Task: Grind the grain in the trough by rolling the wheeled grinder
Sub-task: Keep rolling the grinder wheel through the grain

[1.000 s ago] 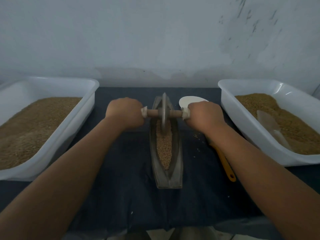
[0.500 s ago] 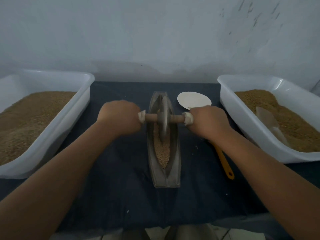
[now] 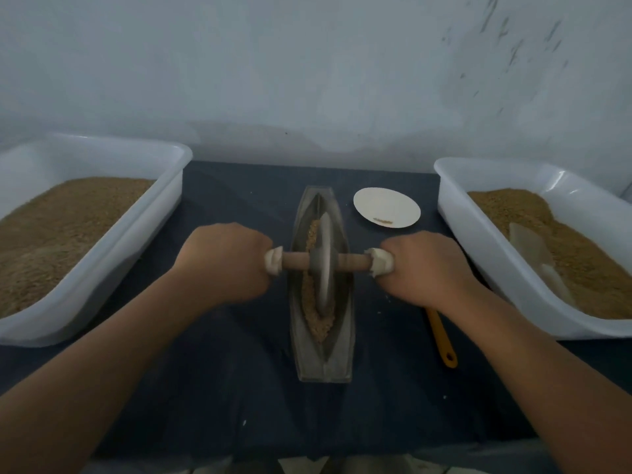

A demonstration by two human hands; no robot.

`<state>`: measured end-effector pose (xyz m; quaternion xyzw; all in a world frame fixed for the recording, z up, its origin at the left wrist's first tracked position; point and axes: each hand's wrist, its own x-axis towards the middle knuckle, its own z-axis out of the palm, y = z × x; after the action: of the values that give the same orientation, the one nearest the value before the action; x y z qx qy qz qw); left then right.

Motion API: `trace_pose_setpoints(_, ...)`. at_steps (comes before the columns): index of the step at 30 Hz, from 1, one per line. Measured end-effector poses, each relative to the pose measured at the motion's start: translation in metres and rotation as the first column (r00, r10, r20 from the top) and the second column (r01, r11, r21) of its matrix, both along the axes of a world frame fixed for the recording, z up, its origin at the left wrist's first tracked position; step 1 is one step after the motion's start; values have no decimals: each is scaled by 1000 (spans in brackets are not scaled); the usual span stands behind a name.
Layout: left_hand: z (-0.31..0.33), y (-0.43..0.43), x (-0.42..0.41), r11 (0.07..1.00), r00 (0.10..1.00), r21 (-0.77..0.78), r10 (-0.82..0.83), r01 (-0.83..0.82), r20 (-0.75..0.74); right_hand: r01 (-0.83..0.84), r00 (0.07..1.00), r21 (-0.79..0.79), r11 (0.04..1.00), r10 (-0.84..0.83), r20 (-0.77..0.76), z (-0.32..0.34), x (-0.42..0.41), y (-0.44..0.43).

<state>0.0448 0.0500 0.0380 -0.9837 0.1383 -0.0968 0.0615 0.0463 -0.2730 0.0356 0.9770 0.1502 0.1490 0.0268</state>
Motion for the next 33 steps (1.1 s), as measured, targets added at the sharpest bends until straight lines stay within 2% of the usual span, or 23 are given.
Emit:
trace_pose_setpoints(4, 13, -16, 56, 994, 996, -59, 85, -87, -24, 95, 991, 17, 995, -97, 92, 7, 45, 17)
trace_pose_setpoints(7, 21, -22, 70, 993, 995, -61, 97, -96, 4, 99, 988, 29, 995, -102, 116, 12, 60, 26)
trace_pose_setpoints(11, 12, -11, 27, 1000, 1000, -18, 14, -15, -15, 50, 998, 9, 999, -50, -45, 10, 31, 11)
trace_pose_setpoints(14, 0, 1, -9, 998, 994, 38, -58, 55, 95, 1, 984, 18, 1000, 2, -176, 7, 2, -4)
trace_pose_setpoints(16, 0, 1, -8, 998, 993, 49, -54, 49, 107, -2, 980, 24, 1000, 6, -198, 5, -1, -7)
trace_pose_setpoints(19, 7, -8, 22, 1000, 1000, -4, 13, -13, 21, 28, 996, 3, 1000, -27, -85, 1, 23, 2)
trace_pose_setpoints(24, 27, -21, 75, 997, 997, -29, 76, -76, 1, 96, 993, 67, 993, -100, 59, 10, 66, 22)
trace_pose_setpoints(28, 25, -17, 40, 1000, 999, -2, 23, -23, -43, 93, 991, -5, 996, -93, -101, 12, 43, 14)
trace_pose_setpoints(31, 9, -1, -8, 999, 999, 9, -42, 42, 2, 8, 980, -27, 1000, -13, -197, 12, 7, -1)
trace_pose_setpoints(33, 4, 4, -21, 999, 999, 15, -44, 43, 32, -30, 978, 5, 1000, 31, -205, 12, -7, -8)
